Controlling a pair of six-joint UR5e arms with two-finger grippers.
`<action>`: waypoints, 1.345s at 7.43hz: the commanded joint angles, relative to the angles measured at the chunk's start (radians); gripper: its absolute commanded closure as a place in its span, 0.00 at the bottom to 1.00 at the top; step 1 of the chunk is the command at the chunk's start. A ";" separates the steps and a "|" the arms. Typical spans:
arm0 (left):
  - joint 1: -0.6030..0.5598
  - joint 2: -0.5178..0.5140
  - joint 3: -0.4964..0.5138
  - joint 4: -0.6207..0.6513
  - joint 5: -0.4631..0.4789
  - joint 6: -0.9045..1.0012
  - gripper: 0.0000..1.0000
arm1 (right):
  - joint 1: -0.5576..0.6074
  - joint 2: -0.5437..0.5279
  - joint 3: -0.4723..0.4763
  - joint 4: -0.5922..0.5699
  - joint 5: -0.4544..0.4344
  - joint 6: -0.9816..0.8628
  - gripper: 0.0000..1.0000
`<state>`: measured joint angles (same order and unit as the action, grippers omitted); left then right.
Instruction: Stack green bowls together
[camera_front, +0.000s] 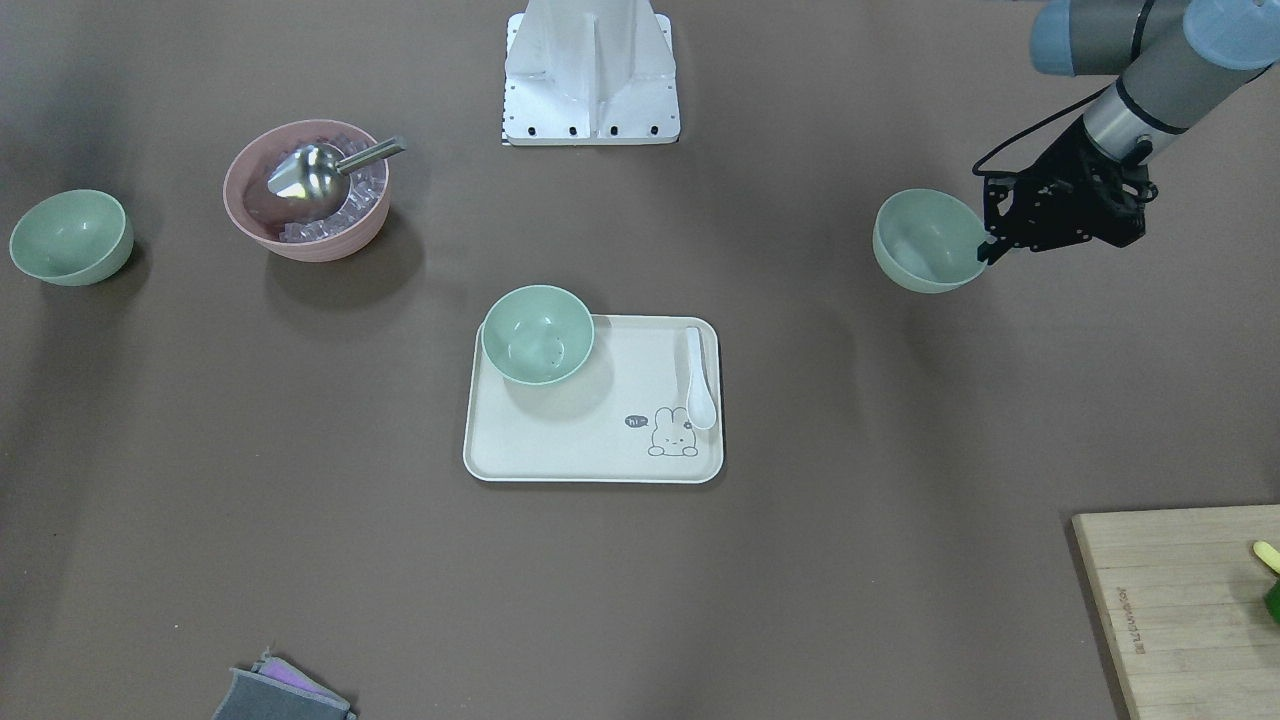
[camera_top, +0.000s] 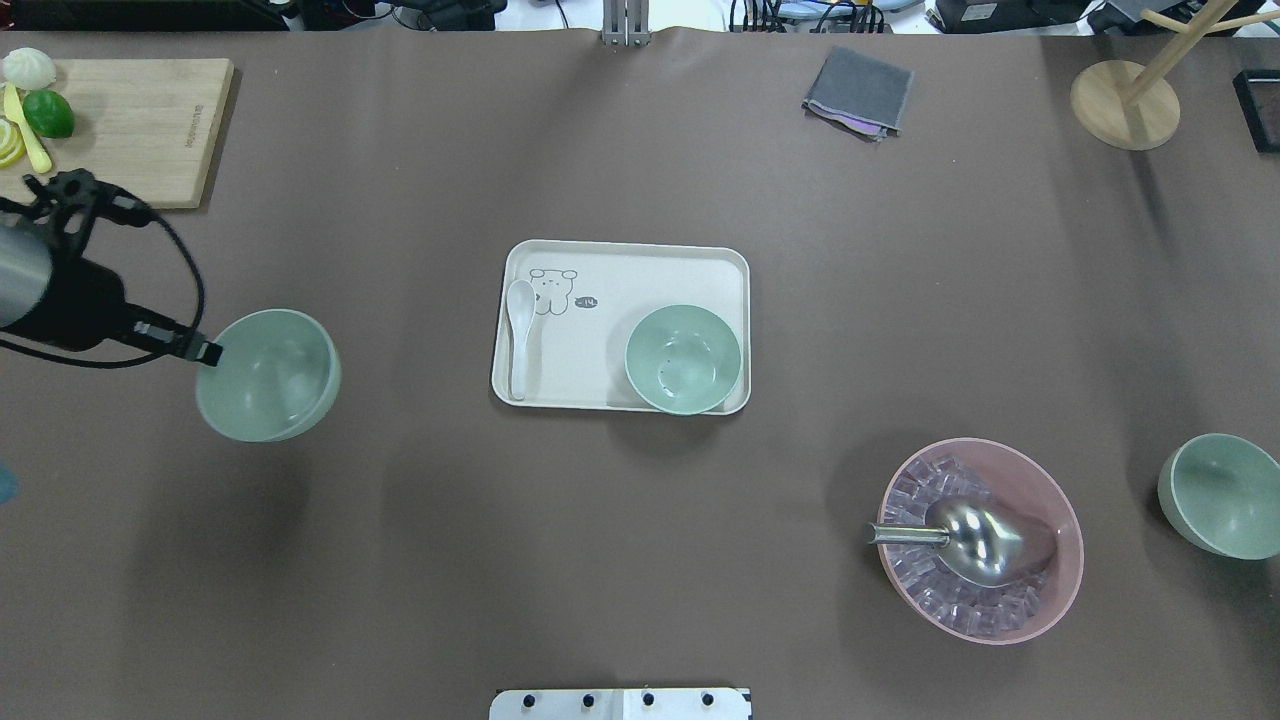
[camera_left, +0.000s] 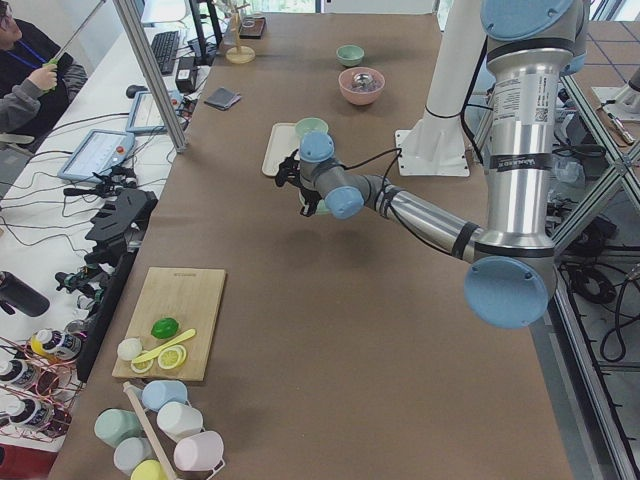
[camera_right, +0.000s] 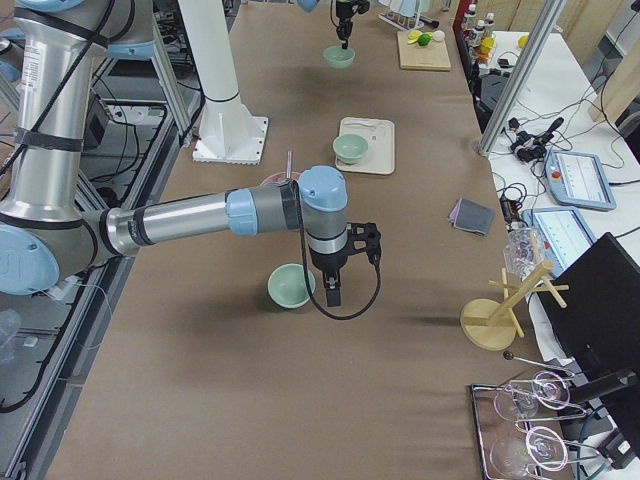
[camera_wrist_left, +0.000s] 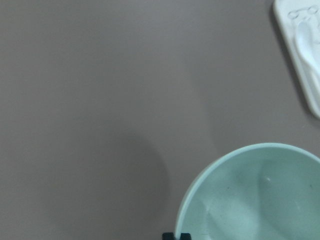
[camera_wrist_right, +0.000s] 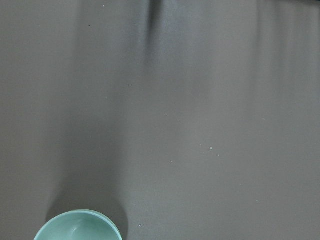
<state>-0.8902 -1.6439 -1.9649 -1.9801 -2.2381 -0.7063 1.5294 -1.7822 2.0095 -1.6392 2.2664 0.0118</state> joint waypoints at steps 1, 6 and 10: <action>0.103 -0.260 -0.006 0.283 0.102 -0.149 1.00 | 0.000 0.003 0.000 0.001 0.001 0.000 0.00; 0.318 -0.699 0.266 0.382 0.264 -0.442 1.00 | 0.000 0.004 0.000 -0.001 0.004 0.000 0.00; 0.359 -0.751 0.371 0.308 0.327 -0.487 1.00 | 0.000 0.004 0.000 0.001 0.012 0.000 0.00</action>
<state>-0.5348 -2.3840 -1.6317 -1.6429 -1.9174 -1.1815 1.5294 -1.7790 2.0102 -1.6391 2.2767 0.0123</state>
